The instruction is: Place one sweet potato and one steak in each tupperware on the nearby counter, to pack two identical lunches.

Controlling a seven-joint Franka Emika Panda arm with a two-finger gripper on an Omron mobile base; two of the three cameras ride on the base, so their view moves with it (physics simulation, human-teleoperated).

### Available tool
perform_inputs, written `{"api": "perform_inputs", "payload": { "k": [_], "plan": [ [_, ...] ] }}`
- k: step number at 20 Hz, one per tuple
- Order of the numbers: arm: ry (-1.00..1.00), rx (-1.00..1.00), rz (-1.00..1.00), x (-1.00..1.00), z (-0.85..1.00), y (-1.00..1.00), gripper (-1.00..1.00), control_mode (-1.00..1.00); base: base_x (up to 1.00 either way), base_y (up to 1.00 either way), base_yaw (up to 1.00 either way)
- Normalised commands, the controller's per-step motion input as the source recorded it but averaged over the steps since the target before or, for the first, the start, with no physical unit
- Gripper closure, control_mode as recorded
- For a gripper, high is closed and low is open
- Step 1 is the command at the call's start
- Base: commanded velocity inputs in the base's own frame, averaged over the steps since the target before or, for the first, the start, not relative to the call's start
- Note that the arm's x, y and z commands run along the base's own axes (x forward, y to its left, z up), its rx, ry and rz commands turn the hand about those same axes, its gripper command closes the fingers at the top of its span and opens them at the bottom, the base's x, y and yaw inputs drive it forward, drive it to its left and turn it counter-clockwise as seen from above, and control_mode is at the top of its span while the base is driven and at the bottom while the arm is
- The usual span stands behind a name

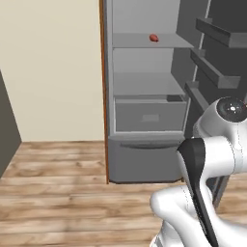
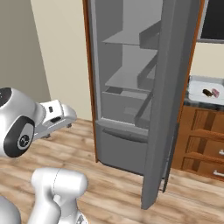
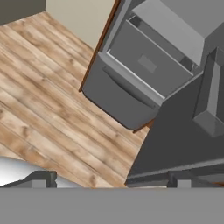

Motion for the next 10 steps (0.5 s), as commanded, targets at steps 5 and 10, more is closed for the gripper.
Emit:
{"api": "perform_inputs", "payload": {
  "k": [5, 10],
  "plan": [
    [0.00, 0.00, 0.00, 0.00, 0.00, 0.00, -1.00, 1.00, 0.78, 0.00, -0.02],
    [0.00, 0.00, 0.00, 0.00, 0.00, 0.00, -1.00, 1.00, 0.78, 0.00, -0.05]
  ]
}}
